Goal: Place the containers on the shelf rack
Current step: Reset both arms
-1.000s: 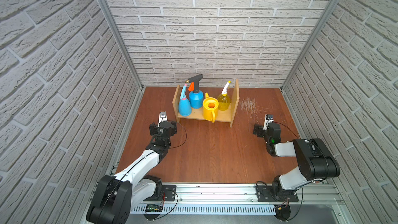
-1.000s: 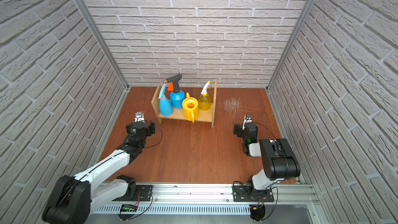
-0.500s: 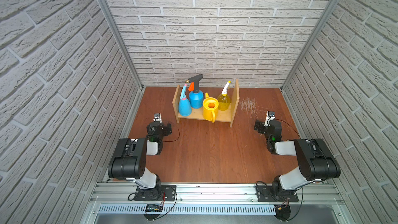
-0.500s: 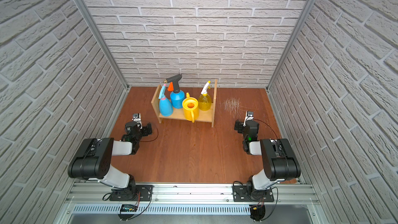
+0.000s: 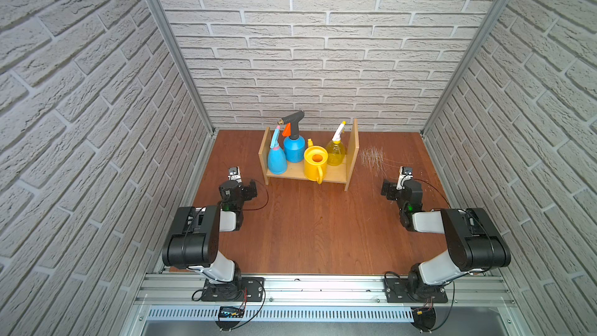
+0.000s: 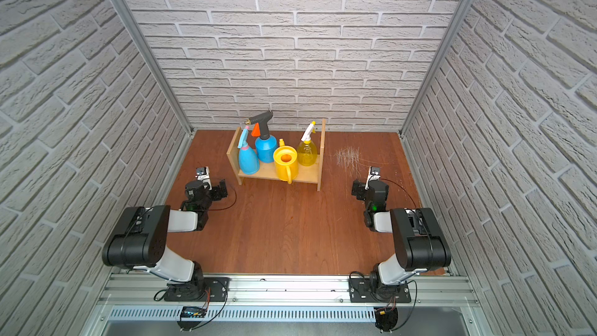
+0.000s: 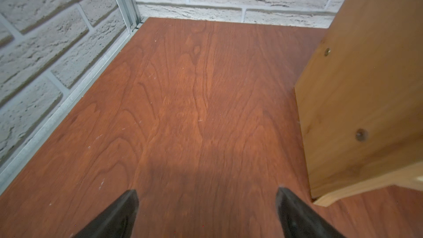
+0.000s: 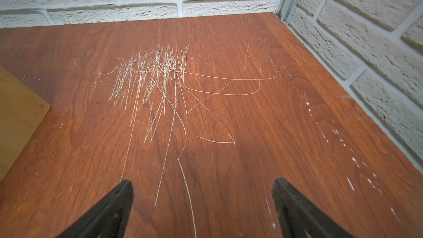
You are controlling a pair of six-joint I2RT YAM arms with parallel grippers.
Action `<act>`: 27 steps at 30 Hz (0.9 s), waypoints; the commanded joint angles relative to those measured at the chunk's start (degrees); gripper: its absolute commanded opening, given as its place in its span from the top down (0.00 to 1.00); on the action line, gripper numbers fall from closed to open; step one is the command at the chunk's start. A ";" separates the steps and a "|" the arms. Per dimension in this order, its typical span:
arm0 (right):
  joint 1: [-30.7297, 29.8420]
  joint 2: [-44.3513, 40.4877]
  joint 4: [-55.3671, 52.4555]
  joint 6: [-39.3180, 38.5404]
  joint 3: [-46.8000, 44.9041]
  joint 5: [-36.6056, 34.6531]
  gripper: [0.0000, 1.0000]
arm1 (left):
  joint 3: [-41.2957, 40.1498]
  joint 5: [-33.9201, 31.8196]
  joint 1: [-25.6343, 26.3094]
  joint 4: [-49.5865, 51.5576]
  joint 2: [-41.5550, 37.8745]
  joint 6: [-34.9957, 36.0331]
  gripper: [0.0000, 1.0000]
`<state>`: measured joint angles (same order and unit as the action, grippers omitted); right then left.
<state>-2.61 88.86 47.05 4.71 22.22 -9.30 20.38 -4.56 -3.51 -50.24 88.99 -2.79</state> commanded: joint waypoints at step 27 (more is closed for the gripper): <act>0.06 -1.23 1.40 -0.15 0.75 -0.50 0.01 | -12.42 0.02 4.22 -29.23 2.52 5.89 0.02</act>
<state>-2.61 88.86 46.72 4.60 22.22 -9.43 8.93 -7.18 0.34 -74.59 90.89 1.54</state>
